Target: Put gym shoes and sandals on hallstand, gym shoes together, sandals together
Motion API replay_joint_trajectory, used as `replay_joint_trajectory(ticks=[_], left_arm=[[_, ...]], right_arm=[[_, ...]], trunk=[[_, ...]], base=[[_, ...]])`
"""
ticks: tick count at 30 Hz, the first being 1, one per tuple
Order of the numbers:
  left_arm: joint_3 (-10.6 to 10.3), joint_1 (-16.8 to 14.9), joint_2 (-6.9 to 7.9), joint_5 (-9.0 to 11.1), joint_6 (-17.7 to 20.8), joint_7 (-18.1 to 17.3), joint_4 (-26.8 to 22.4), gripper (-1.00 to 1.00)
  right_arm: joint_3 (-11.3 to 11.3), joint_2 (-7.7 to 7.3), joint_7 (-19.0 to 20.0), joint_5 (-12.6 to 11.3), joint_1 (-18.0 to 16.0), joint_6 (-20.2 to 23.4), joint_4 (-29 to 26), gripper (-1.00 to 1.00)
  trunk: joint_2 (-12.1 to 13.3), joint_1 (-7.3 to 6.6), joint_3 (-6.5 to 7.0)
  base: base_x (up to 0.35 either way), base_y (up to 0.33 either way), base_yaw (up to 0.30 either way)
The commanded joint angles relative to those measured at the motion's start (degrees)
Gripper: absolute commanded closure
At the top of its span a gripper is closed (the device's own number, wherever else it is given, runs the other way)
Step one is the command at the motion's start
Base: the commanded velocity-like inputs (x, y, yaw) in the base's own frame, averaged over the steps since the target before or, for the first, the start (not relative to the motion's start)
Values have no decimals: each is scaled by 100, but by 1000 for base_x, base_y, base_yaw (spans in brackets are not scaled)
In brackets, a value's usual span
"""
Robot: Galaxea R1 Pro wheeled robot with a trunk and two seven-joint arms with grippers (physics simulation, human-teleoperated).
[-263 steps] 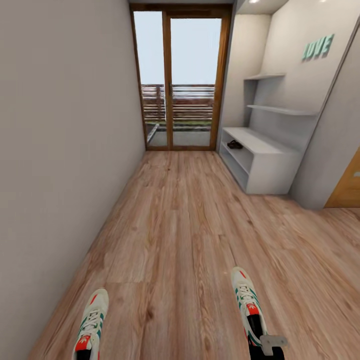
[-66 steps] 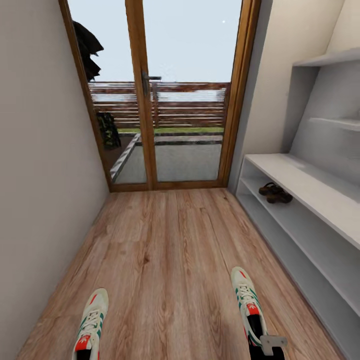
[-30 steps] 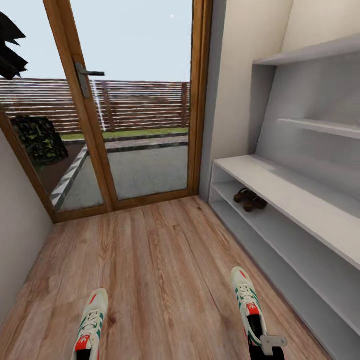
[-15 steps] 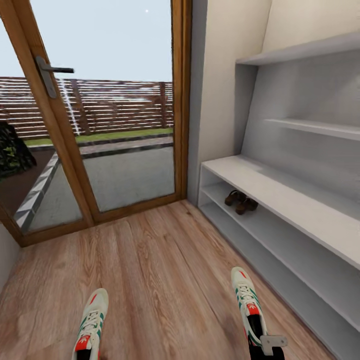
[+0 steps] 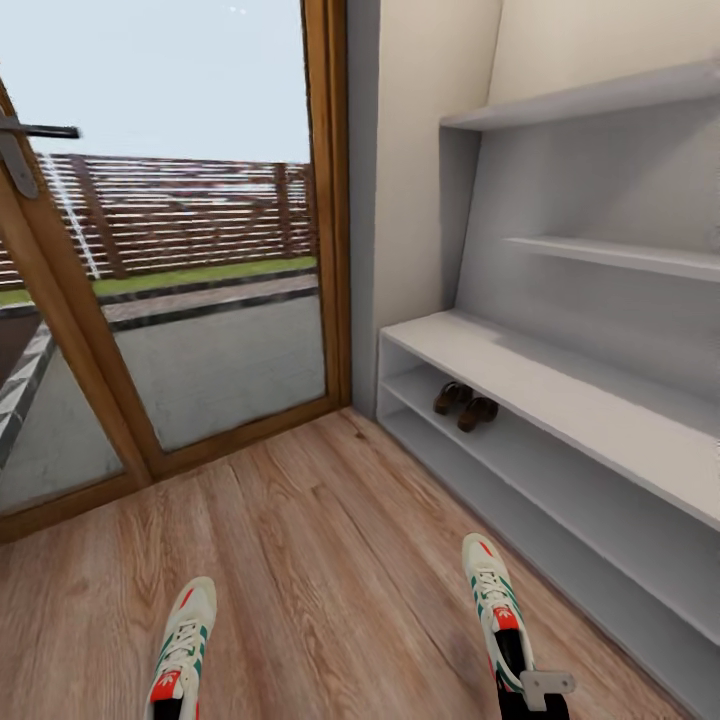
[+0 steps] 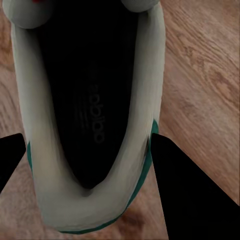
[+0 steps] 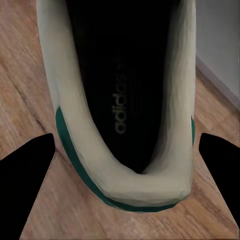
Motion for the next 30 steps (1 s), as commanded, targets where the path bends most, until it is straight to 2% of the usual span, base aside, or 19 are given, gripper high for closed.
replay_joint_trajectory(ticks=[1,18,30], left_arm=[[51,-4,-3,-54,-20,-21,3,100],[56,-4,-3,-50,-14,-21,3,100],[58,-4,-3,-54,-19,-21,3,100]], right_arm=[[-24,1,-37,61,-5,-14,8,100],[-24,1,-37,61,-5,-14,8,100],[-22,1,-37,61,-5,-14,8,100]], trunk=[[-2,0,-5],[-2,0,-5],[-2,0,-5]], base=[[146,287,-263],[131,290,-265],[11,249,-267]])
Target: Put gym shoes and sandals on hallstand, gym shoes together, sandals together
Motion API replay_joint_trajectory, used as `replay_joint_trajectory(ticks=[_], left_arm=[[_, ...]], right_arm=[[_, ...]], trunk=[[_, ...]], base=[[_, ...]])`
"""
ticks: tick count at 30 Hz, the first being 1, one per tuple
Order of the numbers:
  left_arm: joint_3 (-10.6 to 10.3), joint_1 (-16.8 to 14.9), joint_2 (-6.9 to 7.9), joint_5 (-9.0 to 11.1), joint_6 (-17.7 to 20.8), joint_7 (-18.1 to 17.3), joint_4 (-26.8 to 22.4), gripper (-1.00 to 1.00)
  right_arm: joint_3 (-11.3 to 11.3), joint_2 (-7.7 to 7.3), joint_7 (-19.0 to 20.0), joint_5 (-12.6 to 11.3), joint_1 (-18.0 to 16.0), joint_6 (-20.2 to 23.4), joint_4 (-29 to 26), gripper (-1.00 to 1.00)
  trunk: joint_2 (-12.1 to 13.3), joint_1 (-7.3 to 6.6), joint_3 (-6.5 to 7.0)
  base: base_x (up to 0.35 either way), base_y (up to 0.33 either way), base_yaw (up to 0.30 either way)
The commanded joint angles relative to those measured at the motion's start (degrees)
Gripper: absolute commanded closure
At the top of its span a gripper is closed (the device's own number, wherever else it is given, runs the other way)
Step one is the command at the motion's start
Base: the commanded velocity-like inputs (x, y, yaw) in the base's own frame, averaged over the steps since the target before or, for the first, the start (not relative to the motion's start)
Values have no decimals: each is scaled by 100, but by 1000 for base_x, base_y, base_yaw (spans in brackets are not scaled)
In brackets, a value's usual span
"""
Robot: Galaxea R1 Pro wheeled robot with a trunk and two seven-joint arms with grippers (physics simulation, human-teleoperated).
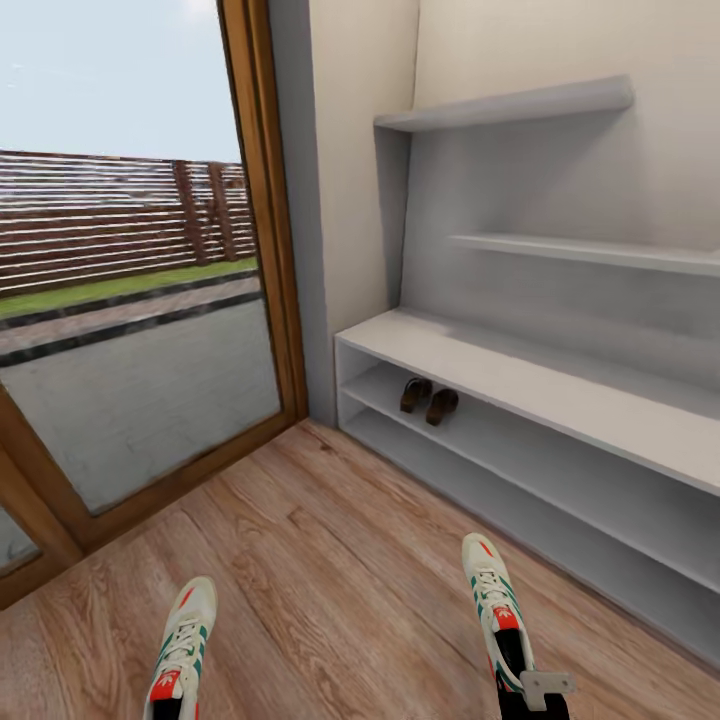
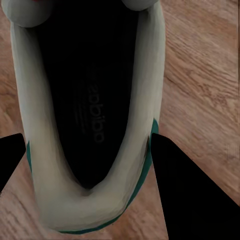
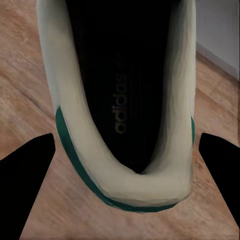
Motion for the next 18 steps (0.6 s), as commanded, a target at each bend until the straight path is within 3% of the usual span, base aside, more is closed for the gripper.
replay_joint_trajectory(ticks=[1,7,18], left_arm=[[47,-3,-3,-58,-20,-21,3,100],[48,-3,-3,-59,-21,-21,3,100],[47,-3,-3,-59,-21,-20,3,100]], right_arm=[[-25,1,-36,60,-5,-12,7,100],[-28,1,-36,60,-5,-12,7,100],[-29,1,-36,60,-5,-12,7,100]], trunk=[[-2,-1,-5],[-2,-1,-5],[-2,-1,-5]], base=[[0,144,-268],[0,107,-268],[0,12,-269]])
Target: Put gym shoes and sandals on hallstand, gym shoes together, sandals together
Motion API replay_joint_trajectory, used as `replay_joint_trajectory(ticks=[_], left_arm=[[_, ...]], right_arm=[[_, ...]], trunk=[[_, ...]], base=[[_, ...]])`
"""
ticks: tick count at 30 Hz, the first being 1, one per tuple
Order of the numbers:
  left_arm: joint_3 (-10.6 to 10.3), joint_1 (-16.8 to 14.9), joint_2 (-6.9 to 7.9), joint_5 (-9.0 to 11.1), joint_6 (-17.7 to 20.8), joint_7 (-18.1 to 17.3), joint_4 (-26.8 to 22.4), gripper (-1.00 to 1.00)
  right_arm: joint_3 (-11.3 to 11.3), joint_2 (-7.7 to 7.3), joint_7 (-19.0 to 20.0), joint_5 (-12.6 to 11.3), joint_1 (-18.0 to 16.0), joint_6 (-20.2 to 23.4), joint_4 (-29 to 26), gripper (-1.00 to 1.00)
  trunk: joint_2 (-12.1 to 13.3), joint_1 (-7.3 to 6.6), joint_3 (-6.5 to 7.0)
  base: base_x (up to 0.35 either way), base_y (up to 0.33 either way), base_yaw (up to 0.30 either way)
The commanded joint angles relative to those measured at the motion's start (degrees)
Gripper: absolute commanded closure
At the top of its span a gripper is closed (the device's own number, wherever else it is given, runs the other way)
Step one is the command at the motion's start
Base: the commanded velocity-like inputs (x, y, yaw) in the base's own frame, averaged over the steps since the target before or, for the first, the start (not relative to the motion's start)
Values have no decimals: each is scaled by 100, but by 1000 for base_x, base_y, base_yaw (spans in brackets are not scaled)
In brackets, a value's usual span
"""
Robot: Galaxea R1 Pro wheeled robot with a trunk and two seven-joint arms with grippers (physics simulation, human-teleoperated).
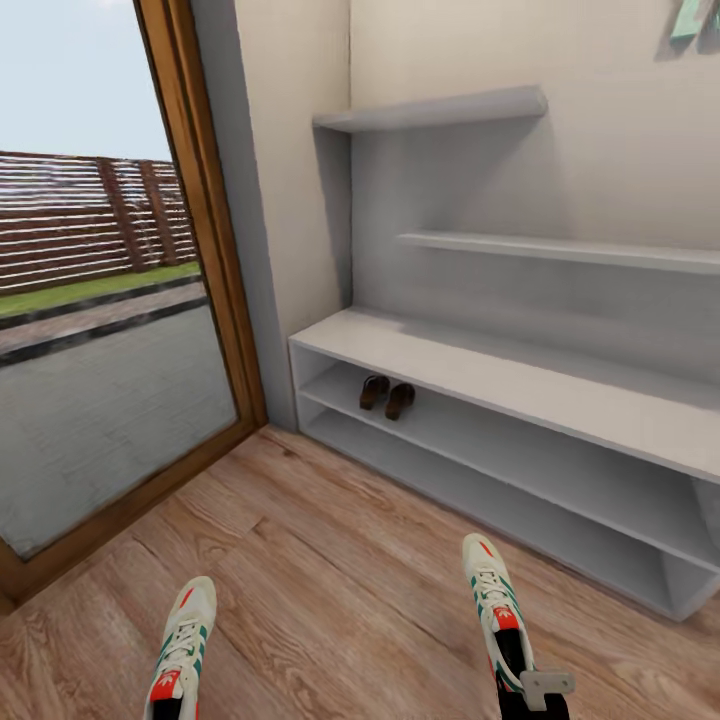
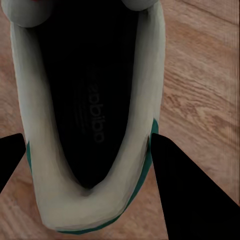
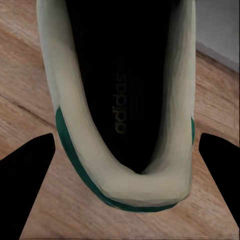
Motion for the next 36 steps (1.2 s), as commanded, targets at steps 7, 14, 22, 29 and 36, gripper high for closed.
replay_joint_trajectory(ticks=[7,14,22,29,36], left_arm=[[50,-3,-2,-56,-20,-20,1,100],[49,-3,-2,-56,-20,-21,1,100],[50,-3,-2,-56,-20,-22,1,100],[52,-3,-2,-56,-20,-20,1,100],[52,-3,-2,-53,-20,-22,1,100]], right_arm=[[-22,4,-35,61,-5,-11,6,100],[-22,7,-35,61,-5,-11,6,100],[-22,8,-35,61,-5,-11,6,100],[-22,8,-35,61,-5,-11,6,100],[-19,8,-35,61,-5,-11,6,100]], trunk=[[-2,-1,-5],[-2,-1,-5],[-2,-1,-5],[-2,-1,-5],[-2,-1,-5]], base=[[0,1,-269],[0,0,-269],[0,0,-269],[0,0,-269],[0,0,-269]])
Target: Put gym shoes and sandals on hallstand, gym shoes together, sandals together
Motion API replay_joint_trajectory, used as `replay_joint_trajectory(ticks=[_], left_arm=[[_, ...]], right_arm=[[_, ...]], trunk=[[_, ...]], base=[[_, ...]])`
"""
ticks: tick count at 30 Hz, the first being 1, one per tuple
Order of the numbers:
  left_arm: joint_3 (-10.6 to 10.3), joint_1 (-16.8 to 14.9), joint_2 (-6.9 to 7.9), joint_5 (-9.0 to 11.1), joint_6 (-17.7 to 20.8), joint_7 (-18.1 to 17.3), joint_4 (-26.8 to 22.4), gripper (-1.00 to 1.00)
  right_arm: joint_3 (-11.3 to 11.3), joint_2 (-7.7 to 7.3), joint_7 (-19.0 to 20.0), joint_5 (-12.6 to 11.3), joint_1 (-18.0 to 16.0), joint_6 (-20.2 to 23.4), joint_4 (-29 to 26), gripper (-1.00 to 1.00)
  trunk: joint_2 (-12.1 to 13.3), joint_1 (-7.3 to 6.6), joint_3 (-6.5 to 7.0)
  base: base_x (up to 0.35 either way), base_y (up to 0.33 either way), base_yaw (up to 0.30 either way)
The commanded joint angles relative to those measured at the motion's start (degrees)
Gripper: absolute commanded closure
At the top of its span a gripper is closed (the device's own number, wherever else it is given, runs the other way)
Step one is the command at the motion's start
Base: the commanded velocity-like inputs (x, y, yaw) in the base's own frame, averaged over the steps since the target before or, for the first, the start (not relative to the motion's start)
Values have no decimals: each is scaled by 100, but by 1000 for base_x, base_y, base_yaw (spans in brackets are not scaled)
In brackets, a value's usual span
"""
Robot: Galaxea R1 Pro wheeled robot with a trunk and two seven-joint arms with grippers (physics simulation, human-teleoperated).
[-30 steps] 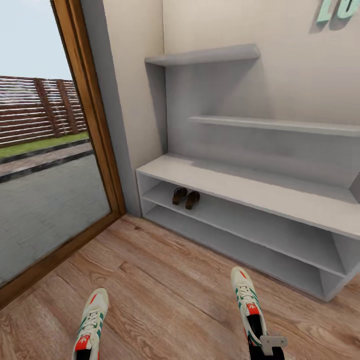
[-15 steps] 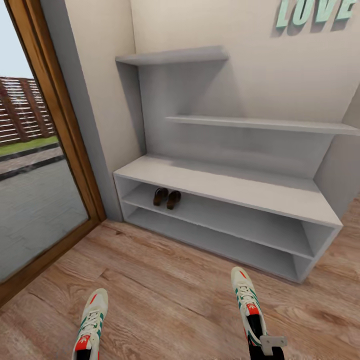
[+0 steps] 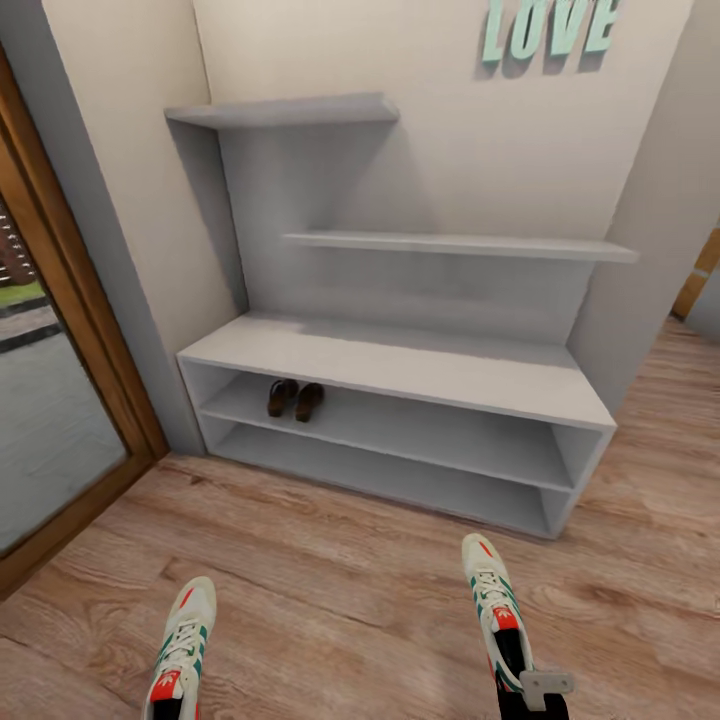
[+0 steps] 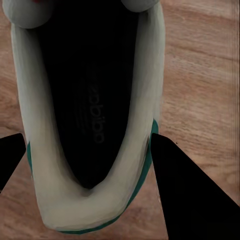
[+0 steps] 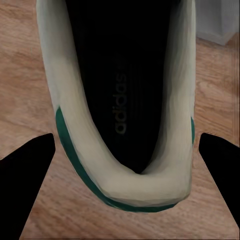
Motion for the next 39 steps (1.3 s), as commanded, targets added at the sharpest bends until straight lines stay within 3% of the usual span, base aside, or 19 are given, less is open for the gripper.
replay_joint_trajectory(ticks=[1,19,33,39], left_arm=[[50,-3,-2,-52,-20,-21,1,100],[50,-3,6,-16,-12,-18,1,100],[50,-3,5,-17,-20,-20,1,100],[55,-3,-9,-10,-11,-5,1,100]], right_arm=[[-25,2,-35,62,-5,-11,6,100],[-27,3,-35,62,-5,-11,6,100],[-27,3,-35,62,-5,-11,6,100],[-28,-4,-29,62,-5,-11,6,100]], trunk=[[-2,-1,-5],[-2,-1,-5],[-2,-1,-5],[-2,-1,-5]], base=[[0,0,-269],[-1,1,-269],[-136,139,-264],[-6,180,-68]])
